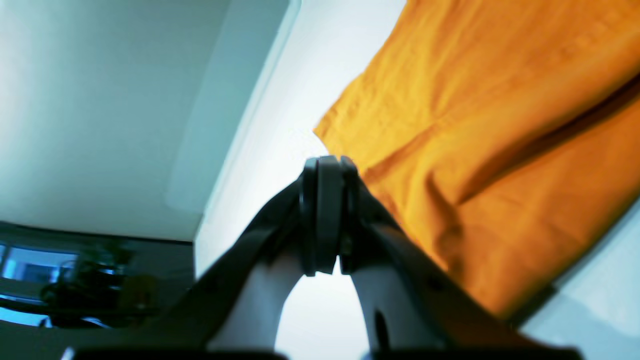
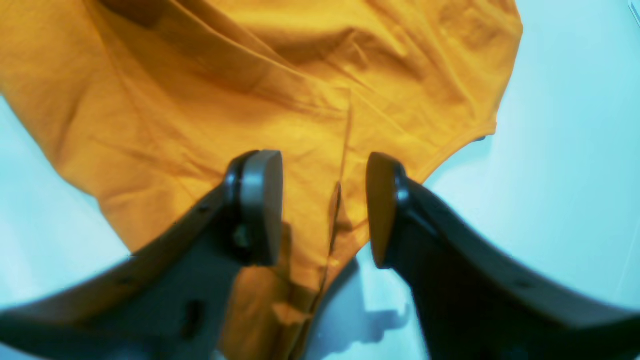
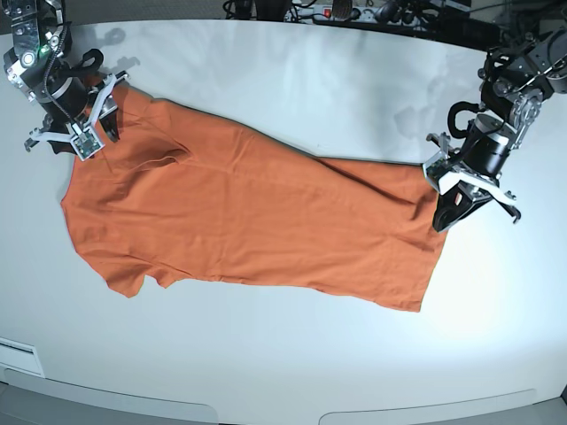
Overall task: Fold the T-shirt properly
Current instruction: 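Grasp the shirt edge with both grippers and pull it taut, then drag the held edge toward the robot with both grippers to straighten the shirt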
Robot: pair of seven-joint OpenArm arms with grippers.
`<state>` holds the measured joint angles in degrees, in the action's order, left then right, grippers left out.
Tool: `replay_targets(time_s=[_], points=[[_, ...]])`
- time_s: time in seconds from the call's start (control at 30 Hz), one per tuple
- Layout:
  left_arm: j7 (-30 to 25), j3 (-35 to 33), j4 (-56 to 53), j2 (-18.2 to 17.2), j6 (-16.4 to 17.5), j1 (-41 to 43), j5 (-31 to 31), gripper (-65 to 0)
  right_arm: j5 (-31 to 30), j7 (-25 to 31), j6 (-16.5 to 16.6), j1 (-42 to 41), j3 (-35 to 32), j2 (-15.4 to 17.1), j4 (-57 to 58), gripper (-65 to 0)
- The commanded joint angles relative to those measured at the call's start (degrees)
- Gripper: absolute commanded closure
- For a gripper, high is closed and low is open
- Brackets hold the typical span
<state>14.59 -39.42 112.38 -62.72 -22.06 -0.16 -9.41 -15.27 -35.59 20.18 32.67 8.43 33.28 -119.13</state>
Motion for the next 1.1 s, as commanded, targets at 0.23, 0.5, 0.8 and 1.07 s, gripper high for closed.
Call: replay_targets(time_s=[0.23,0.5,0.8,1.07], points=[[0.0,0.5,-1.1,-1.1,15.0,-1.7,0.9,0.0,-4.5,-0.4,-0.2,-0.1,0.6,0.7,-0.8,0.0],[-4.4,0.5,-12.4,1.8,26.8,-6.6,2.9,0.0,-4.5,0.0,2.5,-0.1,0.6,0.7,-0.7,0.0],[-5.2,0.5,-17.7,8.7,29.0,-9.7,5.4,0.0,-5.9,2.0,2.5,-0.2,0.5,0.7,3.3,0.0],[-3.4,0.5,-18.1,9.2,34.9,-9.7,7.8,0.0,-3.0,3.4,8.9,-3.8,0.5,-3.1,17.9,0.0]])
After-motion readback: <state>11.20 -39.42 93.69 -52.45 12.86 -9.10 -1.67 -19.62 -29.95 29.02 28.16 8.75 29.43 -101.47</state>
